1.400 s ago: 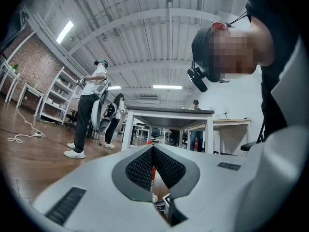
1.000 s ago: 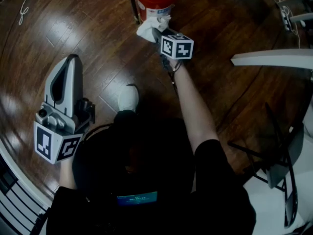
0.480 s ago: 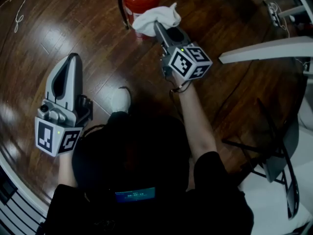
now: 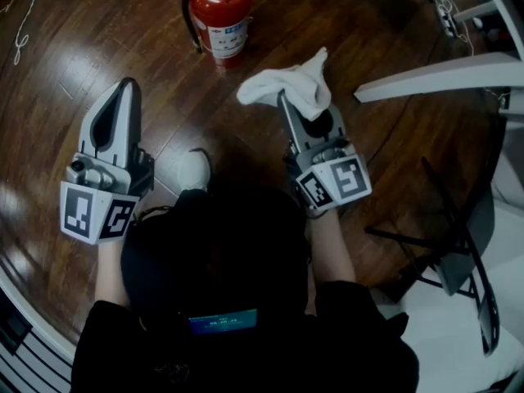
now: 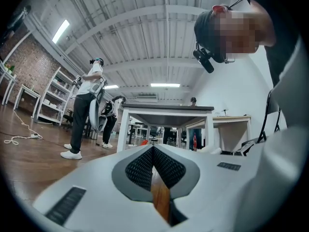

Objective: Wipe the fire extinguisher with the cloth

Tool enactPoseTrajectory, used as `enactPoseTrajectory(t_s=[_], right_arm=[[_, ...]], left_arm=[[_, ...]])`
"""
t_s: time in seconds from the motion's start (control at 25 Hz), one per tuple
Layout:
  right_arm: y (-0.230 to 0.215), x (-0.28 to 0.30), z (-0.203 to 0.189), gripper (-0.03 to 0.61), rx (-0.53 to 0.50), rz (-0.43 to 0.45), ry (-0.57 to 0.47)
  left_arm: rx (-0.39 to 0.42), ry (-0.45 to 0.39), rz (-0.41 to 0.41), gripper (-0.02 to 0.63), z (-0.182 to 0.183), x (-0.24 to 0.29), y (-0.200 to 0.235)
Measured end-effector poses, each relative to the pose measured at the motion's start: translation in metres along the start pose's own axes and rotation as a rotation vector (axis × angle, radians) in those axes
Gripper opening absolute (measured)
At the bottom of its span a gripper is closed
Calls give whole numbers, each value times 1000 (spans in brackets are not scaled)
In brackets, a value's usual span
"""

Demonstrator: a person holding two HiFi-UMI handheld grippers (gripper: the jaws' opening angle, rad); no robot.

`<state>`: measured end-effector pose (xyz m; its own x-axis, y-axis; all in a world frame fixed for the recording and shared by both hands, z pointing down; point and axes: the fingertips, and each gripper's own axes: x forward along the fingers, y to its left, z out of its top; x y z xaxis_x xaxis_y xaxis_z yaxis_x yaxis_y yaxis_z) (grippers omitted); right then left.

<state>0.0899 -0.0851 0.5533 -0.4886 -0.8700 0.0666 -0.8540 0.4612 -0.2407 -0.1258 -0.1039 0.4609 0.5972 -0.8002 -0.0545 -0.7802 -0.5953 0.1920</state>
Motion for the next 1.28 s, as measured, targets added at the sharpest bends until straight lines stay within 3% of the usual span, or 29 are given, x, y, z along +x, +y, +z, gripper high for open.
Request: enactPoseTrajectory(t_s=[0.2,0.4,0.72,1.0,1.12,1.28], right_arm=[[0,14,16,140,-55,-39,10],[23,25,70,140,-96,-43,27],[84,-8,205,141,-61,-55,90],[129,-67,343,141,-37,-94,102],[155,-92,402,141,-21,-94,77],[189,-127,461,141,-2,-89,58]], left_arm=[[23,-4,-5,3,1,30,3],[24,66,-30,3,31,51,-6],[-35,137,-98,2,171,45,-72],[-7,117,-56,2,315,26,-135],[18,132,-43,2,362,11,-170],[-5,140,-47,2,418,-13,-221]])
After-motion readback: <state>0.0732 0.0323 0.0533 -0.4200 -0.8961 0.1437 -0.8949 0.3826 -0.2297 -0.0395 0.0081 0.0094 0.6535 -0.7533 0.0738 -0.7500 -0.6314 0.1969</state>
